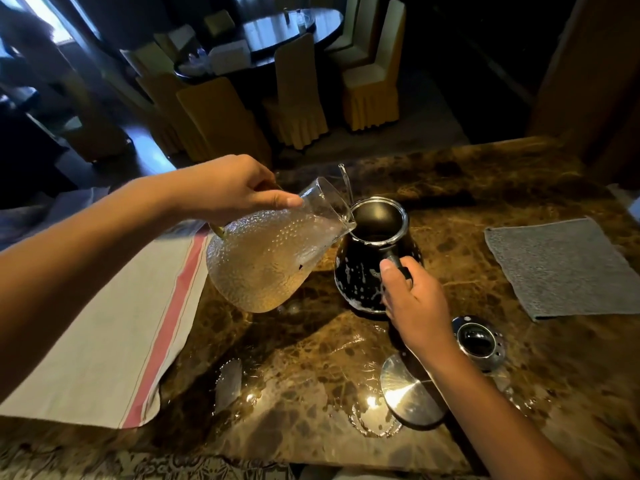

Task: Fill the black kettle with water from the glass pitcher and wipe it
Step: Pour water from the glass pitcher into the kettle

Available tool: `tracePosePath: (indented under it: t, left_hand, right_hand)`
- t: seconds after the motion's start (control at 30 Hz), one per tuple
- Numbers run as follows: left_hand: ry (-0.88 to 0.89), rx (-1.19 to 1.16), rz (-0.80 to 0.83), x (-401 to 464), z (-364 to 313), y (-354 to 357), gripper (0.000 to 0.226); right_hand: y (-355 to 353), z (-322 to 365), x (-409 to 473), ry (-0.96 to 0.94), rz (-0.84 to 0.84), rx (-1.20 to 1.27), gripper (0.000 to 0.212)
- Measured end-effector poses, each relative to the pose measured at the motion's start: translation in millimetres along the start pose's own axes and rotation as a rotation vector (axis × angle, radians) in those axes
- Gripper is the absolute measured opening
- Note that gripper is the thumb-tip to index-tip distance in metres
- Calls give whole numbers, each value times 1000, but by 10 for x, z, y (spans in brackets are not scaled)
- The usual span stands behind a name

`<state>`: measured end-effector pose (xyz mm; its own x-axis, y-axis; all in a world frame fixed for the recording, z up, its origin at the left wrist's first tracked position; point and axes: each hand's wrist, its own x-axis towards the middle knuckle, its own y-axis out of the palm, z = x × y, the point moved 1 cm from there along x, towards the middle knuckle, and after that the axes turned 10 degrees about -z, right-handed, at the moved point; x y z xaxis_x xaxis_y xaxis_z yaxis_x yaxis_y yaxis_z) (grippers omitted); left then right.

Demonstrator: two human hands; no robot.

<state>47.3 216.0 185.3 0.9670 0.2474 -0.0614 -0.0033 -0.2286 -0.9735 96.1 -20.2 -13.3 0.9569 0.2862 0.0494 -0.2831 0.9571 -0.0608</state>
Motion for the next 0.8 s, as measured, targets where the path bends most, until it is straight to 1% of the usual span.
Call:
tracePosePath:
  t: [0.07, 0.17, 0.23, 0.4, 0.53, 0.63, 0.8]
  left_hand:
    - [-16, 18, 25, 12, -19, -19, 53]
    - [-39, 17, 48, 59, -10, -22, 69]
    - [-55, 34, 60, 83, -7, -32, 75]
    - [-80, 85, 87, 138, -87, -77, 76]
    - [-54, 156, 101, 168, -112, -99, 80]
    - [-52, 149, 109, 179, -86, -101, 80]
    - [-22, 160, 123, 162, -76, -93, 77]
  right_hand:
    - [-1, 16, -7, -6, -2, -14, 66]
    - [-3, 24, -6, 4, -2, -5, 69]
    - [-1, 24, -6, 13, -2, 2, 69]
    - [2, 34, -2, 9, 1, 5, 69]
    - [-2, 25, -4, 1, 8, 9, 70]
    - [-9, 23, -7, -10, 16, 9, 68]
    - [-6, -4, 0, 23, 32, 43, 66]
